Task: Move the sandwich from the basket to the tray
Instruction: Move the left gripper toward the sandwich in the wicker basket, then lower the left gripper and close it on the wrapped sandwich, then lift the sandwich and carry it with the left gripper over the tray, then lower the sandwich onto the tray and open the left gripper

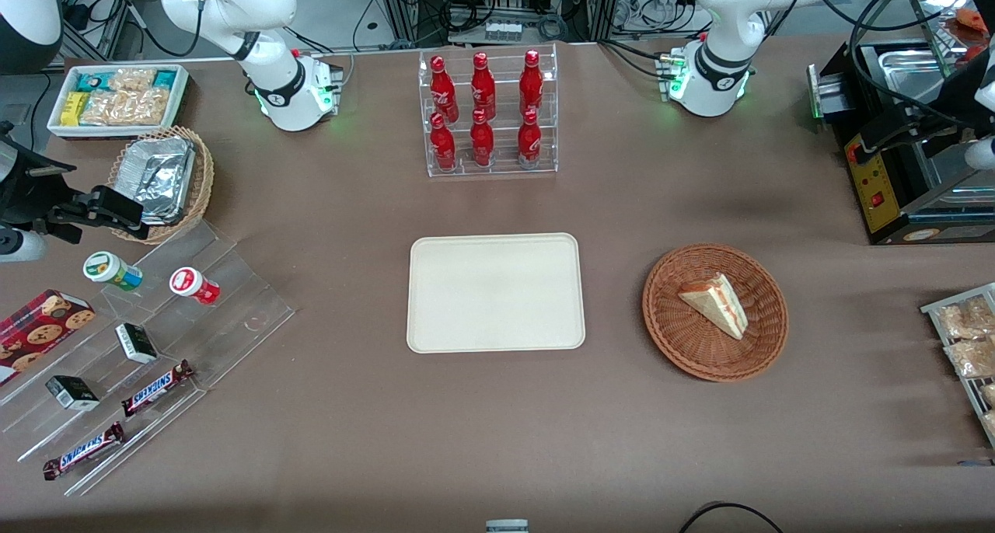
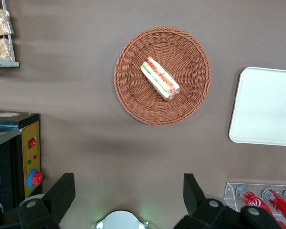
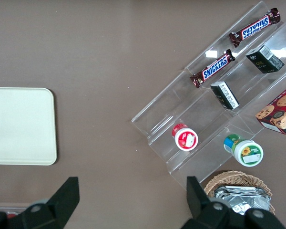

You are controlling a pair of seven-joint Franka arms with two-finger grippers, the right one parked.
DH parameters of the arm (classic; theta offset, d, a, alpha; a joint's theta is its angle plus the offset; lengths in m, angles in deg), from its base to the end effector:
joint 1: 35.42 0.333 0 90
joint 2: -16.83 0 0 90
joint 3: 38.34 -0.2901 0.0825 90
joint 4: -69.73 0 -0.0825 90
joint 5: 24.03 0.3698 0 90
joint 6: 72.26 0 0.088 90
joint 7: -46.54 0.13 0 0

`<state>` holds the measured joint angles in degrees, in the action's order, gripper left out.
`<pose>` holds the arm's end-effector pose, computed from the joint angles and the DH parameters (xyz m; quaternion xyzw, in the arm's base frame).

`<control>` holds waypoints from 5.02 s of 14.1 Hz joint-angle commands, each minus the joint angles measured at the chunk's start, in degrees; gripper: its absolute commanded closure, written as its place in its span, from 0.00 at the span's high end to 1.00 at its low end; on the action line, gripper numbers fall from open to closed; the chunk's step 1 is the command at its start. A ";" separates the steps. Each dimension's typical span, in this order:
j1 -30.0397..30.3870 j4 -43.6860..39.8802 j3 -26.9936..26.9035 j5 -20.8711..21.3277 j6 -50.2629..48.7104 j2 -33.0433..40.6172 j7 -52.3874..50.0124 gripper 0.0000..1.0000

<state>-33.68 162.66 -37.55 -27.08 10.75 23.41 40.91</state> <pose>0.4928 0.0004 0.6018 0.9977 0.0550 -0.0302 0.0245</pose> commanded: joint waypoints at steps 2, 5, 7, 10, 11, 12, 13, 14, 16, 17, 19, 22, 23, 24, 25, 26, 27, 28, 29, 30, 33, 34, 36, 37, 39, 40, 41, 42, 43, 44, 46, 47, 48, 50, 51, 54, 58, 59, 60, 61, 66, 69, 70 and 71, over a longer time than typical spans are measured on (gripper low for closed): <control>-0.16 -2.23 0.80 -0.10 -1.18 -2.08 -1.76 1.00; 0.02 -1.79 0.71 1.12 0.13 -5.33 -2.90 1.00; -0.06 0.13 0.71 1.21 5.03 -7.62 -9.09 1.00; -1.38 5.40 1.15 1.12 14.17 -10.78 -20.18 1.00; -1.73 7.07 1.23 1.21 17.33 -11.75 -23.35 1.00; -2.34 8.39 1.23 1.21 20.32 -12.72 -25.90 1.00; -3.57 9.54 1.23 1.30 23.31 -14.12 -29.50 1.00; -4.80 9.98 1.15 1.47 25.95 -15.87 -33.27 1.00; -7.44 10.51 1.15 4.09 28.17 -18.69 -39.44 1.00; -8.67 12.08 1.15 6.11 30.18 -19.31 -42.51 1.00; -9.64 16.64 1.15 6.75 37.28 -19.50 -46.83 1.00; -9.82 21.66 1.15 6.83 45.11 -20.19 -49.82 1.00; -10.00 23.76 1.15 6.92 47.31 -20.63 -50.70 1.00; -10.26 25.96 1.15 7.01 50.47 -20.64 -50.80 1.00; -10.26 28.24 1.06 6.92 53.89 -20.46 -51.15 1.00; -10.26 29.31 1.06 6.92 55.67 -20.46 -51.24 1.00; -10.26 30.02 1.06 6.92 56.90 -20.55 -51.59 1.00; -10.26 30.63 1.06 6.92 58.57 -20.90 -52.72 1.00; -10.26 31.77 1.06 6.92 60.50 -21.25 -53.34 1.00; -10.35 32.30 1.06 6.92 62.08 -21.86 -53.44 1.00; -10.44 32.13 1.06 6.92 63.42 -23.71 -53.53 0.75; -10.44 32.22 1.06 6.92 63.33 -23.80 -53.53 0.48; -10.44 32.31 1.06 6.92 63.33 -23.89 -53.26 0.07; -10.44 32.31 1.06 7.01 63.24 -23.80 -53.09 0.00; -10.44 32.31 1.06 7.01 62.63 -22.84 -52.56 0.00; -10.44 32.05 1.06 7.01 61.32 -21.88 -52.47 0.00; -10.44 31.09 1.06 7.01 57.74 -20.48 -51.86 0.00; -10.44 29.25 1.15 7.27 52.49 -18.81 -49.68 0.00; -10.44 27.23 1.32 7.80 46.52 -17.14 -47.66 0.00; -10.61 24.08 1.76 8.06 39.58 -15.82 -46.25 0.00; -12.01 16.18 4.04 8.15 29.18 -15.89 -44.74 0.00; -13.76 12.57 5.18 8.15 26.27 -16.33 -45.17 0.00; -16.04 10.36 5.62 8.15 25.20 -16.68 -44.83 0.00; -22.19 7.28 5.63 8.50 25.36 -18.43 -44.56 0.00; -24.82 4.65 5.63 9.29 25.28 -20.70 -44.65 0.00; -33.00 -2.13 5.63 12.71 25.36 -29.14 -45.00 0.00; -38.11 -5.48 5.54 13.43 33.61 -38.28 -45.35 0.00; -38.82 -6.44 5.54 13.43 34.67 -40.22 -45.44 0.00; -39.78 -7.84 5.54 13.43 35.90 -42.07 -45.53 0.00; -40.14 -9.07 5.54 13.43 36.61 -43.56 -45.44 0.00; -42.51 -10.40 5.45 13.51 45.48 -48.67 -44.92 0.00; -43.57 -10.76 5.45 13.60 47.51 -50.51 -45.09 0.00; -44.01 -10.76 5.37 14.04 48.38 -51.13 -45.09 0.00; -44.10 -10.76 5.37 14.83 49.17 -51.40 -45.18 0.23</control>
<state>-76.44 154.18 -31.22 -13.96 59.03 -26.34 -4.04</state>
